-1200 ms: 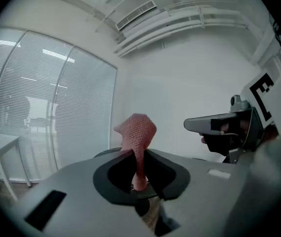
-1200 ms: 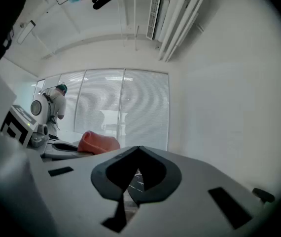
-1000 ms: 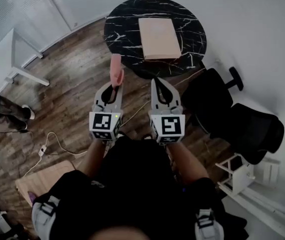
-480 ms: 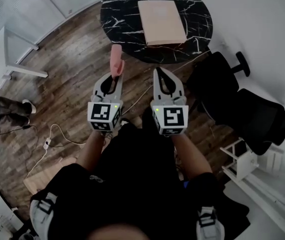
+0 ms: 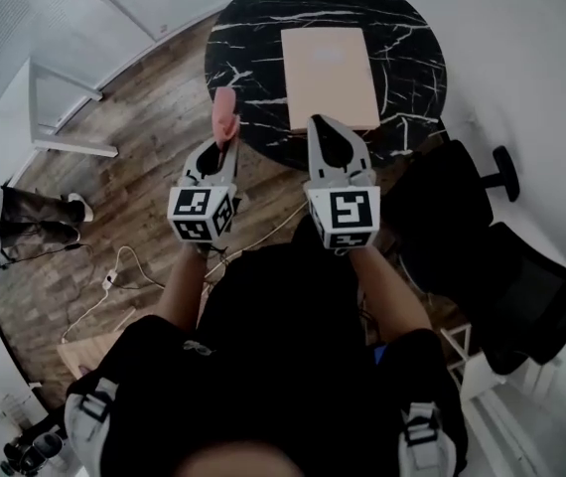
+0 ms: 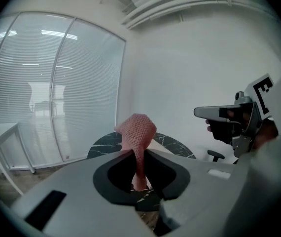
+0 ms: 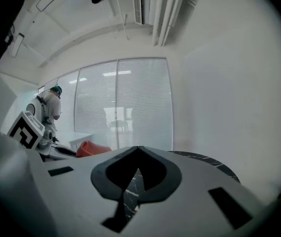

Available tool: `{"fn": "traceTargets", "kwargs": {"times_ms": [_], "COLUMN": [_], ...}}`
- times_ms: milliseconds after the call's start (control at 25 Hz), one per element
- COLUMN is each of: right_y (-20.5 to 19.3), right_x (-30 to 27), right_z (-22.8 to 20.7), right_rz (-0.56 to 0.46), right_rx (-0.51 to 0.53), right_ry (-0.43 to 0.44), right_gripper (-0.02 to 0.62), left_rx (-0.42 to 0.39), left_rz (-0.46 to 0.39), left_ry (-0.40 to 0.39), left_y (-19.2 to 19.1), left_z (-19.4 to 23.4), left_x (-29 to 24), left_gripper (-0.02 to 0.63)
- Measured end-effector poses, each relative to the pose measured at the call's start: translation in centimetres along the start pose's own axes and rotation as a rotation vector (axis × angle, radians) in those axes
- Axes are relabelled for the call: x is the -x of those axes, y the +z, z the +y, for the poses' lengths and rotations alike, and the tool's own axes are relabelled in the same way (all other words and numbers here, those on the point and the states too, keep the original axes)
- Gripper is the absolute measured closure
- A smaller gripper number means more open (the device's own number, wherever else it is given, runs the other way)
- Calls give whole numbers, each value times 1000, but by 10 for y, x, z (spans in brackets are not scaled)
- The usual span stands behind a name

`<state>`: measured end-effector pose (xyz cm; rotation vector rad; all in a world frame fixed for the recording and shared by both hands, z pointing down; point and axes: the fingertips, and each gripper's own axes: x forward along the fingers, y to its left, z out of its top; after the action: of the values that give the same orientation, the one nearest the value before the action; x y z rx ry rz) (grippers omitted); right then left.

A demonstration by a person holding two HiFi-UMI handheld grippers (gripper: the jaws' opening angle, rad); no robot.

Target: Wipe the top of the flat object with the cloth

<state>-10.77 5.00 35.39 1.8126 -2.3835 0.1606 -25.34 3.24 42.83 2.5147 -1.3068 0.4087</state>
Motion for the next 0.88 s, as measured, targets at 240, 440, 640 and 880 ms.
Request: {"fn": "traceTargets", "kwargs": {"times_ms": [240, 440, 640, 880], "right_y": [-8, -31, -57, -89], "right_x": [-40, -63, -92, -113], "right_z": [-58, -71, -69, -67], "right_rz": [48, 113, 185, 284], "right_rx": [-30, -59, -50, -53], "right_ry": [81, 132, 167, 187], "right_gripper": [600, 600, 600, 600], "left_rx": [29, 115, 190, 287], "left_rz": [96, 217, 317, 392], "left_ry": [76, 52, 32, -44], "left_y": [-1, -36, -71, -103], "left_z": [8, 7, 12, 2], "left_x": [-60, -88, -114, -142], "left_gripper": [566, 566, 566, 566]}}
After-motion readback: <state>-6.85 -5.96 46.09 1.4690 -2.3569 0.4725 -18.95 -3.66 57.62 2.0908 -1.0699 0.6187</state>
